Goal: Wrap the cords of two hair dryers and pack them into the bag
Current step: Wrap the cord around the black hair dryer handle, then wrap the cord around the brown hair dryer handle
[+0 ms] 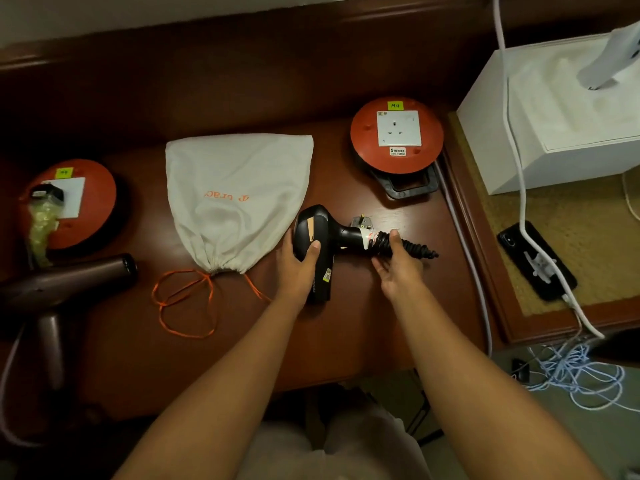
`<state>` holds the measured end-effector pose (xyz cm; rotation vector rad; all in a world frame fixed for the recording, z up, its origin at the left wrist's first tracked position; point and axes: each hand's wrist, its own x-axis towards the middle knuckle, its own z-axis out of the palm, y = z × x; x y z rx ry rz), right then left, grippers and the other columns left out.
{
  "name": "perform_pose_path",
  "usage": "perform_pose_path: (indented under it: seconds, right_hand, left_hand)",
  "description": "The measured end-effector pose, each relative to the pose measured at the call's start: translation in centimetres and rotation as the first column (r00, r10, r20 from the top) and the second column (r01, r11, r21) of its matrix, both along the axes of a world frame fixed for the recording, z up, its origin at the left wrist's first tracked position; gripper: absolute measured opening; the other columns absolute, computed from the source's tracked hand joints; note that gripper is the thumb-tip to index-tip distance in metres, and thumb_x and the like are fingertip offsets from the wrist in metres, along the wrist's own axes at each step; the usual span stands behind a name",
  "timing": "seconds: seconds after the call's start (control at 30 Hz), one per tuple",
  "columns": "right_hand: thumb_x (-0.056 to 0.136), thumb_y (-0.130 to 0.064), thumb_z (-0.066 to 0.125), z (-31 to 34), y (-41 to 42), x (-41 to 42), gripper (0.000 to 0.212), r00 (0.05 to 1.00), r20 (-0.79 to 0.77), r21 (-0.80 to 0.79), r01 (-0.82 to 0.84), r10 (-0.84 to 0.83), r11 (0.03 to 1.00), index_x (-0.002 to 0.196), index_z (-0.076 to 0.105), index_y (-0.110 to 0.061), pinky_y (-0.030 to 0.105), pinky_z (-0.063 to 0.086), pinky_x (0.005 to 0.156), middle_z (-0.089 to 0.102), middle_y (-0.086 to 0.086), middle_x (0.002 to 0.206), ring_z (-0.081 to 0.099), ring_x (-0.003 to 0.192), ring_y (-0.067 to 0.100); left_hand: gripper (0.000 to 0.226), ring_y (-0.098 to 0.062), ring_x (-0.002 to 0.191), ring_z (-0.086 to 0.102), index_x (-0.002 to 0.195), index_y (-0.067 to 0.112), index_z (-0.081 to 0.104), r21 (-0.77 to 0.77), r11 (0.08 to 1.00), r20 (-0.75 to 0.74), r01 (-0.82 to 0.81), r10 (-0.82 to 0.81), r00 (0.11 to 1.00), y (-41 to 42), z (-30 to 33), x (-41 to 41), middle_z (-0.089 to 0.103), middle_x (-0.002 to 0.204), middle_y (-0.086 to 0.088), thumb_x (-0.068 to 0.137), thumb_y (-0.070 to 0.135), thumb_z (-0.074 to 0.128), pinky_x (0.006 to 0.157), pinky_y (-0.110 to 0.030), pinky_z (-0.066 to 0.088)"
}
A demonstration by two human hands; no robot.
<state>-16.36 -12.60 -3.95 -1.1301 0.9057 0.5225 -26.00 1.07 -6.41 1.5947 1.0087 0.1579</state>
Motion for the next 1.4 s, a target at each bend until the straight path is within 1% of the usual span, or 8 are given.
perform_pose_path:
  seconds: [0.2, 0.33, 0.53, 0.7, 0.83, 1.07, 1.2, 1.4]
  right_hand:
    - [0.086, -0.041, 0.068, -0.6, 0.0, -0.5, 0.057, 0.998, 0.020, -0.046, -0.051, 0.052, 0.998, 0.127, 0.052, -0.006, 0.031, 0.054, 0.075, 0.060, 0.013, 0.125, 0.062, 0.103, 0.026]
    - [0.088, -0.046, 0.063, -0.5, -0.2, -0.8, 0.063, 0.993, -0.011, -0.087, -0.118, 0.117, 0.989, 0.131, 0.047, -0.001, 0.034, 0.054, 0.081, 0.058, 0.020, 0.116, 0.059, 0.096, 0.024]
    - [0.094, -0.047, 0.053, 0.4, -0.4, -1.6, 0.052, 0.960, -0.033, -0.204, -0.279, 0.278, 0.938, 0.120, 0.050, -0.002, 0.037, 0.056, 0.085, 0.061, 0.020, 0.105, 0.061, 0.092, 0.027]
    - [0.097, -0.047, 0.046, 1.9, -0.4, -2.8, 0.053, 0.857, 0.010, -0.324, -0.485, 0.515, 0.813, 0.095, 0.061, 0.004, 0.031, 0.045, 0.050, 0.059, 0.015, 0.071, 0.055, 0.054, 0.022]
    - [0.097, -0.041, 0.049, 4.4, 1.2, -3.4, 0.040, 0.766, 0.147, -0.357, -0.549, 0.626, 0.755, 0.080, 0.058, -0.005, 0.027, 0.040, 0.047, 0.052, 0.007, 0.063, 0.045, 0.048, 0.016]
    - [0.097, -0.038, 0.050, 9.8, 8.0, -5.1, 0.037, 0.424, 0.336, -0.500, -0.676, 0.841, 0.541, 0.082, 0.059, -0.005, 0.033, 0.046, 0.062, 0.059, 0.006, 0.072, 0.058, 0.065, 0.018]
    - [0.096, -0.041, 0.049, 12.6, 13.6, -6.6, 0.036, 0.105, 0.325, -0.695, -0.647, 0.940, 0.313, 0.116, 0.060, -0.012, 0.031, 0.044, 0.083, 0.062, 0.004, 0.113, 0.057, 0.103, 0.019]
    - [0.097, -0.042, 0.047, 13.4, 23.3, -9.5, 0.061, -0.295, 0.275, -0.874, -0.474, 0.915, 0.109, 0.149, 0.030, -0.014, 0.033, 0.026, 0.113, 0.032, 0.007, 0.155, 0.030, 0.142, 0.021]
  left_hand:
    - [0.066, -0.011, 0.126, 0.050, 0.143, 0.027, 0.042, -0.075, 0.997, 0.045, -0.023, 0.027, 0.999, -0.1, 1.6, 0.0, 0.053, 0.139, 0.007, 0.083, 0.042, 0.063, 0.109, -0.041, 0.041]
    - [0.077, -0.013, 0.126, 0.051, 0.142, 0.028, 0.043, -0.087, 0.996, -0.003, -0.036, 0.036, 0.999, -0.1, 1.6, 0.0, 0.054, 0.138, 0.006, 0.072, 0.054, 0.061, 0.108, -0.042, 0.042]
    - [0.065, -0.020, 0.135, 0.041, 0.148, 0.020, 0.033, -0.064, 0.998, -0.051, -0.022, 0.019, 0.999, 0.5, 2.5, -0.2, 0.044, 0.148, -0.003, 0.091, 0.034, 0.062, 0.112, -0.037, 0.035]
    - [0.069, -0.025, 0.137, 0.039, 0.151, 0.017, 0.027, -0.059, 0.998, -0.094, -0.028, 0.022, 0.995, 1.4, 3.7, -0.6, 0.039, 0.150, -0.012, 0.093, 0.036, 0.059, 0.112, -0.039, 0.034]
    - [0.060, -0.025, 0.129, 0.046, 0.147, 0.017, 0.036, 0.000, 0.997, -0.087, -0.072, 0.071, 0.994, 3.1, 6.1, -1.0, 0.047, 0.142, -0.010, 0.094, 0.036, 0.058, 0.108, -0.037, 0.037]
    - [0.041, -0.023, 0.120, 0.052, 0.133, 0.017, 0.051, 0.108, 0.974, -0.010, -0.197, 0.199, 0.980, 8.4, 11.2, -4.2, 0.055, 0.131, -0.007, 0.096, 0.032, 0.055, 0.097, -0.030, 0.040]
    - [0.039, -0.022, 0.120, 0.053, 0.133, 0.016, 0.052, 0.165, 0.947, 0.019, -0.276, 0.276, 0.961, 12.8, 14.0, -7.1, 0.057, 0.132, -0.007, 0.096, 0.029, 0.055, 0.094, -0.030, 0.042]
    - [0.044, -0.028, 0.129, 0.046, 0.136, 0.008, 0.050, 0.410, 0.866, -0.011, -0.286, 0.318, 0.948, 20.1, 16.6, -12.9, 0.052, 0.138, -0.013, 0.096, 0.025, 0.056, 0.104, -0.035, 0.036]
